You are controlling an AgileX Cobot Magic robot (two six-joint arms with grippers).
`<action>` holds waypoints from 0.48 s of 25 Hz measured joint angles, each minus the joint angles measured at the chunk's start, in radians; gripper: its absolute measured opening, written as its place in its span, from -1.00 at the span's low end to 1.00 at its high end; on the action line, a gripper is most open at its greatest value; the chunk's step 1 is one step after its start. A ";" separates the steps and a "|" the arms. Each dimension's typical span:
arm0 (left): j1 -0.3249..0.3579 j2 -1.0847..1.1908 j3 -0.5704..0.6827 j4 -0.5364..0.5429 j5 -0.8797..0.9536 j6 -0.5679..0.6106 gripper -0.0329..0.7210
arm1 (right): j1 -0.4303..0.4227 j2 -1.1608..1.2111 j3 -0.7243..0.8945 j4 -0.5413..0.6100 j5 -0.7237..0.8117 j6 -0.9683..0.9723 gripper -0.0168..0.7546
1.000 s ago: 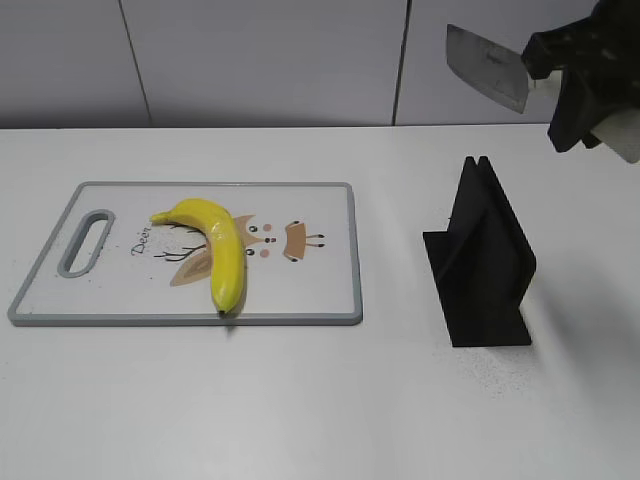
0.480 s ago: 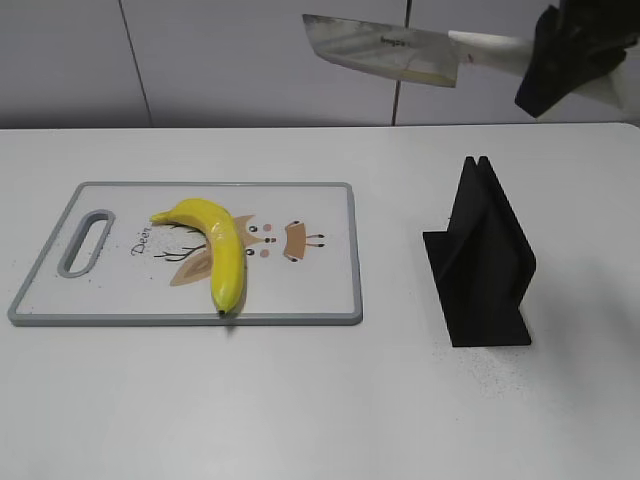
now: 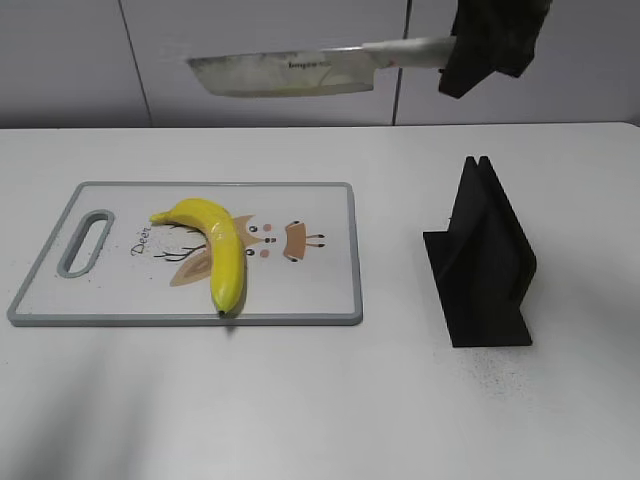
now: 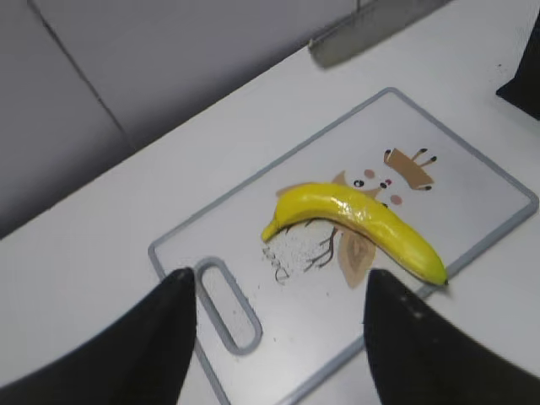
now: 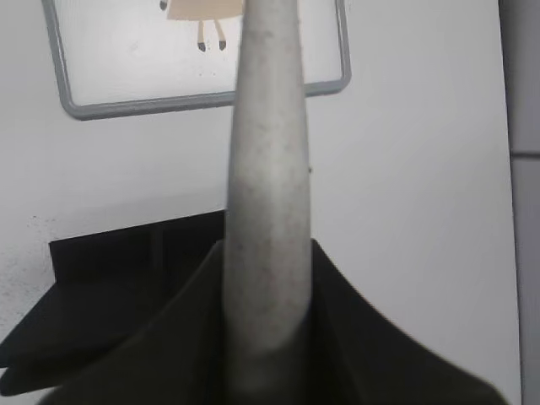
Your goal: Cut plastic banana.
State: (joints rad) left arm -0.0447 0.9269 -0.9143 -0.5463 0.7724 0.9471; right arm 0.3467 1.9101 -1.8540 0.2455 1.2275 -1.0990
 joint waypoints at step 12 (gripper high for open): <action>-0.105 0.579 -0.431 -0.089 0.220 0.480 0.65 | 0.055 0.204 -0.127 0.110 -0.003 -0.230 -0.54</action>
State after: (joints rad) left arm -0.1494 1.5061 -1.3452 -0.6356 0.9919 1.4274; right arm 0.4016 2.1142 -1.9812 0.3555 1.2246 -1.3286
